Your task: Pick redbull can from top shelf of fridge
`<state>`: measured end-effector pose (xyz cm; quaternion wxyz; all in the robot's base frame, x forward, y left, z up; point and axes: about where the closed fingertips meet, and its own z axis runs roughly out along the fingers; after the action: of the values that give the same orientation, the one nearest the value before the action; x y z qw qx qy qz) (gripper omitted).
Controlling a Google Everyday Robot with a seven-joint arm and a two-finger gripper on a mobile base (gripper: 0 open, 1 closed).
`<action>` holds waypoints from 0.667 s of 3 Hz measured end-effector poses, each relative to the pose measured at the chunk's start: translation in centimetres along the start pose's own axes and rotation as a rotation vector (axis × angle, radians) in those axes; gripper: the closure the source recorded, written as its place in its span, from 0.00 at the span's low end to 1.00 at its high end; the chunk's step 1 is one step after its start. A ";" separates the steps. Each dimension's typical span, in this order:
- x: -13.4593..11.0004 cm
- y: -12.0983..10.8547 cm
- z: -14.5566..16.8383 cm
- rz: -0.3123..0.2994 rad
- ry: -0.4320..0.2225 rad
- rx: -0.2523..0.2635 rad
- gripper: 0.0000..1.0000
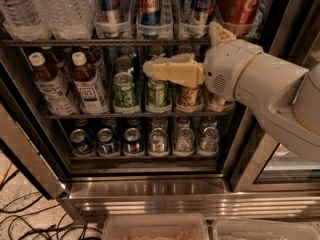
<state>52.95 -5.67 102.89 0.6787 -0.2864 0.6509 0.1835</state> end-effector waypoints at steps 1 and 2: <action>0.0 0.0 0.0 0.000 0.000 0.000 0.18; 0.0 0.0 0.0 0.000 0.000 0.000 0.41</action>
Offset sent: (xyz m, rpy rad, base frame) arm 0.0000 0.0000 0.0000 0.0000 0.0000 0.0000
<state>52.95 -5.66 102.89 0.6787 -0.2865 0.6508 0.1835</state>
